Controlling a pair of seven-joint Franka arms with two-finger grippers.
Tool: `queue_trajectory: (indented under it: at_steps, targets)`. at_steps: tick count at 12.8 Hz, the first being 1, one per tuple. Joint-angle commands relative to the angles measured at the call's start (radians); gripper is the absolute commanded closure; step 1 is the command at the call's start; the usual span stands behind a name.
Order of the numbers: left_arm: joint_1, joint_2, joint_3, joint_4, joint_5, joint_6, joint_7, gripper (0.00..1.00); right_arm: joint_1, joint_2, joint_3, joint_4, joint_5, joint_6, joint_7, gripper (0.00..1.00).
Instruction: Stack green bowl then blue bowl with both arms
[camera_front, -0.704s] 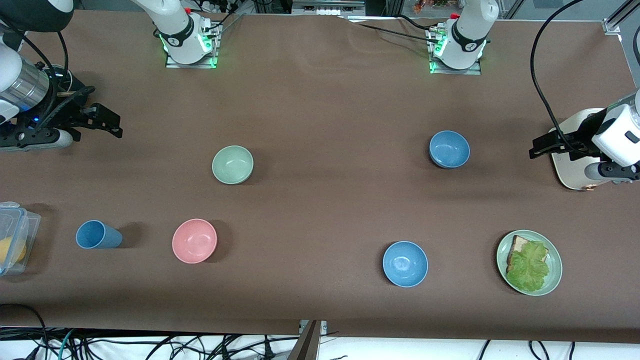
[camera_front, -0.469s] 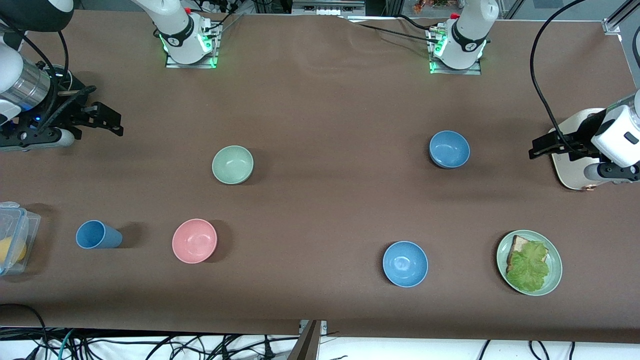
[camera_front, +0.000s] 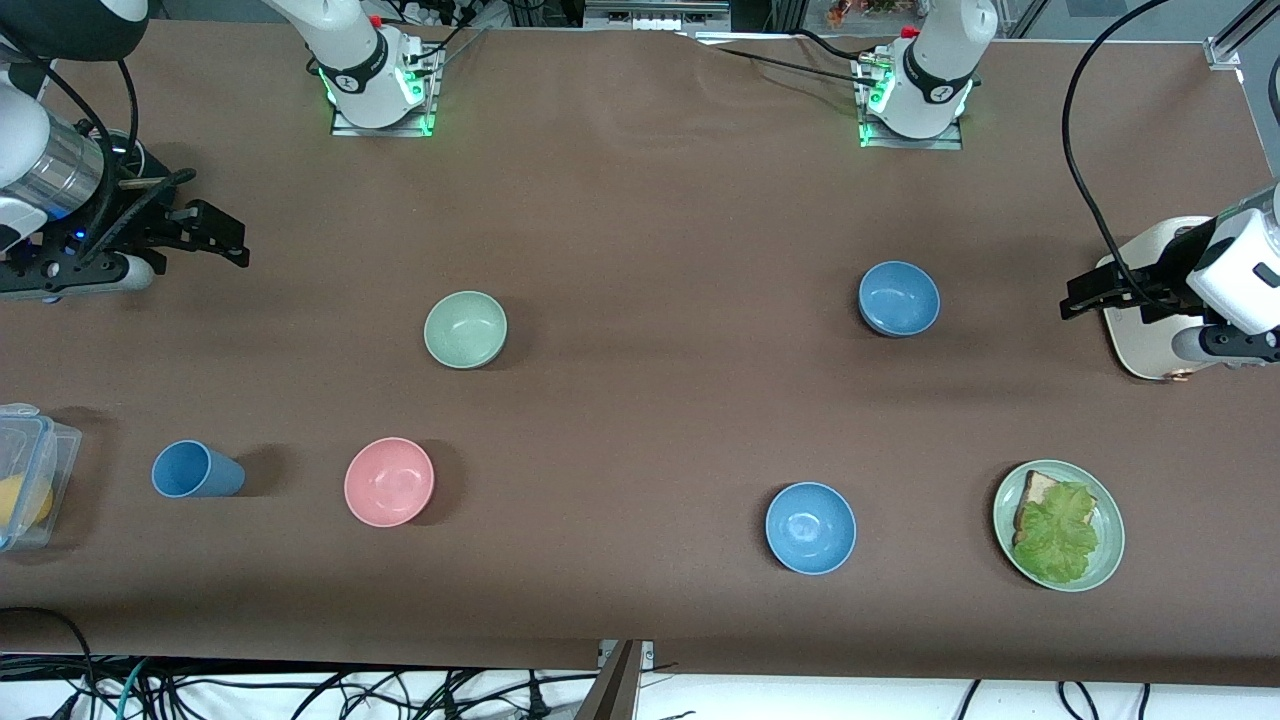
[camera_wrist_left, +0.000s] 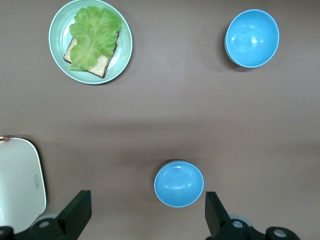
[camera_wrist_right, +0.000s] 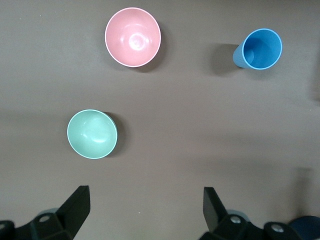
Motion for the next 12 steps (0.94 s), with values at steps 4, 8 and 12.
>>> queue_trajectory:
  at_steps: [4, 8, 12]
  targets:
    - [0.000, 0.020, 0.000, 0.038, 0.016, -0.015, 0.019, 0.00, -0.007, 0.003, 0.007, 0.019, -0.009, -0.026, -0.012, 0.00]
    - [-0.002, 0.020, 0.000, 0.038, 0.016, -0.015, 0.019, 0.00, -0.007, 0.007, 0.009, 0.006, -0.009, -0.025, -0.010, 0.00]
    - [-0.002, 0.020, -0.001, 0.038, 0.016, -0.015, 0.019, 0.00, -0.004, 0.004, 0.010, -0.005, -0.004, -0.028, -0.010, 0.00]
